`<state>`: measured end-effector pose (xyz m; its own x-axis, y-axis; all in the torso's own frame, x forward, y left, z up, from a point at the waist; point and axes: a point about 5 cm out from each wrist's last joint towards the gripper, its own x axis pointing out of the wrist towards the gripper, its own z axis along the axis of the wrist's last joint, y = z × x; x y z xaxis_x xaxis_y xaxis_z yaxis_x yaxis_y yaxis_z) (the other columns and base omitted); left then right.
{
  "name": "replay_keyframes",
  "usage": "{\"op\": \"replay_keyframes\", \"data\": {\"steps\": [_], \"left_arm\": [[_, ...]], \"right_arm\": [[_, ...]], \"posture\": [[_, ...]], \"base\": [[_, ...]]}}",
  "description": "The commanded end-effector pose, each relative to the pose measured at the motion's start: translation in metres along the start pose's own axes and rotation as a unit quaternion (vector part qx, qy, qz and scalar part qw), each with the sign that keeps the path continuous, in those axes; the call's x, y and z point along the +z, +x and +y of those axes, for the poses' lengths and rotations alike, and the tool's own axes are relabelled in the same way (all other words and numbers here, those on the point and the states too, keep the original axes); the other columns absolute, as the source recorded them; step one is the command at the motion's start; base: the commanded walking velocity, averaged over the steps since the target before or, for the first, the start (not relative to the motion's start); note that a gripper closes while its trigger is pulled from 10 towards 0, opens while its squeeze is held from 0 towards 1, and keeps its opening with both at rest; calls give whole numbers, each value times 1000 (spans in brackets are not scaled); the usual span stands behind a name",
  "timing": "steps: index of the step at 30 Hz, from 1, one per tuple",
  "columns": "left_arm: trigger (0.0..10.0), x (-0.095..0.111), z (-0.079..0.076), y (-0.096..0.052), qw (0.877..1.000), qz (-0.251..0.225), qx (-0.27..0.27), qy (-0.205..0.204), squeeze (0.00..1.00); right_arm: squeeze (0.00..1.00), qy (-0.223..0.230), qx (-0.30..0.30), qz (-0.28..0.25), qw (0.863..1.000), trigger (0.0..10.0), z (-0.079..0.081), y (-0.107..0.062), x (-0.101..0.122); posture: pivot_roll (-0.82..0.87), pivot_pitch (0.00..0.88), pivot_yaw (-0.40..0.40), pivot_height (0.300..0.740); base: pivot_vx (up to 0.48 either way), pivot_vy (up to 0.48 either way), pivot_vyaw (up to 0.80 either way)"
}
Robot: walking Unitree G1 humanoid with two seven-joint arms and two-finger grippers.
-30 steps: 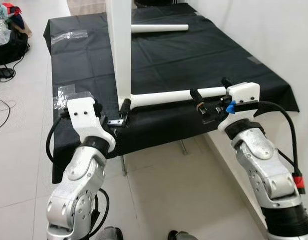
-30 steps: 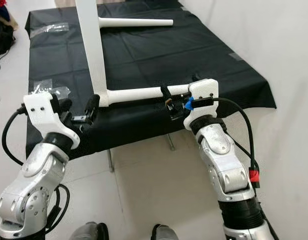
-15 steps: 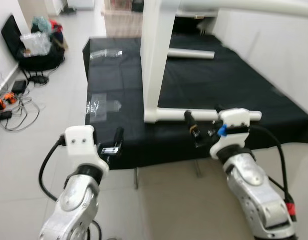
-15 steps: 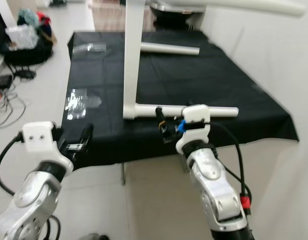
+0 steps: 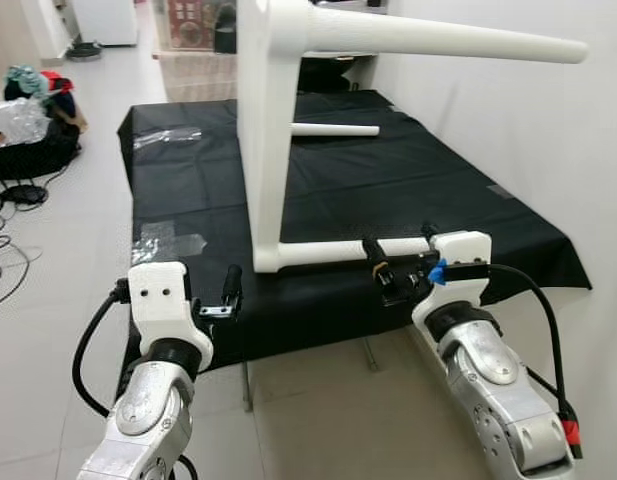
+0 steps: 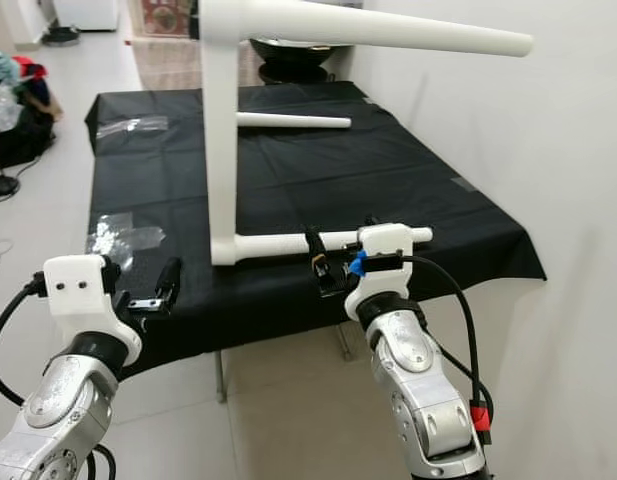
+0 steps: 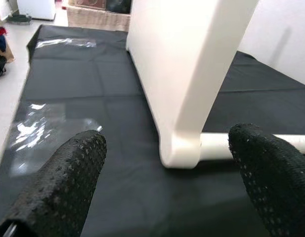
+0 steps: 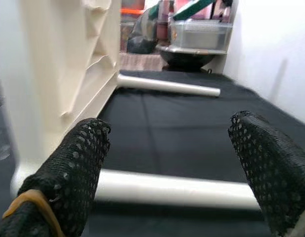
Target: Building children table
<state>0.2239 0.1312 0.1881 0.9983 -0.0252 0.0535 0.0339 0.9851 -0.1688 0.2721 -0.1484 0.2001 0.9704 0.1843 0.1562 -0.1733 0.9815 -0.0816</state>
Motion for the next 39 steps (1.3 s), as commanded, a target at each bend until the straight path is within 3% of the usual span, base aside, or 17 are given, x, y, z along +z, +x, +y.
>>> {"op": "replay_keyframes", "data": {"steps": [1, 6, 18, 23, 25, 26, 27, 28, 30, 32, 33, 34, 36, 37, 38, 39], "left_arm": [[10000, -1, -2, -1, 1000, 0, 0, 4, 0], [10000, -2, 0, -1, 1000, 7, 7, 8, 0], [10000, -1, -4, 0, 1000, 13, -3, -1, 0], [10000, -1, -7, 0, 1000, 14, -5, -5, 0], [10000, 0, -7, 0, 1000, 12, -3, -7, 0], [10000, 0, -6, 0, 1000, 12, 0, -9, 0], [10000, 0, -6, 0, 1000, 12, 0, -9, 0], [10000, 1, -6, 1, 1000, 11, 3, -13, 0], [10000, 0, -5, 2, 1000, 9, 4, -5, 0], [10000, 0, -5, 2, 1000, 9, 4, -5, 0], [10000, 0, -5, 3, 1000, 9, 6, -4, 0], [10000, 0, -5, 3, 1000, 9, 6, -4, 0], [10000, -1, -5, 5, 1000, 10, 8, -4, 0], [10000, -1, -5, 5, 1000, 10, 8, -4, 0], [10000, -1, -5, 5, 1000, 10, 7, -2, 0], [10000, -1, -5, 5, 1000, 10, 6, -1, 0]], "right_arm": [[0, -7, -4, 6, 1000, 10000, -1, 1, -1], [0, -3, -8, 0, 1000, 10000, -2, 5, 3], [0, -11, -24, -3, 1000, 10000, -11, 9, 8], [0, -38, -54, -17, 998, 10000, -25, 12, 15], [0, -64, -56, -26, 996, 10000, -29, 14, 20], [0, -110, -73, -24, 991, 10000, -38, 18, 24], [0, -110, -73, -24, 991, 10000, -38, 18, 24], [0, -187, -113, -23, 976, 10000, -54, 23, 32], [0, -325, -190, -47, 925, 10000, -82, 27, 58], [0, -325, -190, -47, 925, 10000, -82, 27, 58], [0, -385, -223, -71, 893, 10000, -92, 27, 74], [0, -385, -223, -71, 893, 10000, -92, 27, 74], [0, -457, -264, -112, 842, 10000, -101, 23, 97], [0, -457, -264, -112, 842, 10000, -101, 23, 97], [0, -476, -281, -134, 822, 10000, -103, 19, 106], [0, -486, -289, -148, 812, 10000, -104, 17, 111]], "posture": [[25, 80, -49, 740], [26, 90, -46, 740], [29, 99, -51, 740], [28, 102, -49, 740], [30, 104, -50, 740], [28, 106, -49, 740], [28, 106, -49, 740], [29, 108, -51, 740], [26, 110, -48, 740], [26, 110, -48, 740], [20, 116, -50, 740], [20, 116, -50, 740], [16, 120, -48, 740], [16, 120, -48, 740], [17, 122, -48, 740], [16, 122, -47, 740]], "base": [[326, -349, 0], [124, -411, 0], [0, 0, 0], [0, 0, 0], [0, 0, 0], [0, 0, 0], [0, 0, 0], [0, 0, 0], [0, 0, 0], [0, 0, 0], [0, 0, 0], [0, 0, 0], [0, 0, 0], [0, 0, 0], [0, 0, 0], [0, 0, 0]]}}
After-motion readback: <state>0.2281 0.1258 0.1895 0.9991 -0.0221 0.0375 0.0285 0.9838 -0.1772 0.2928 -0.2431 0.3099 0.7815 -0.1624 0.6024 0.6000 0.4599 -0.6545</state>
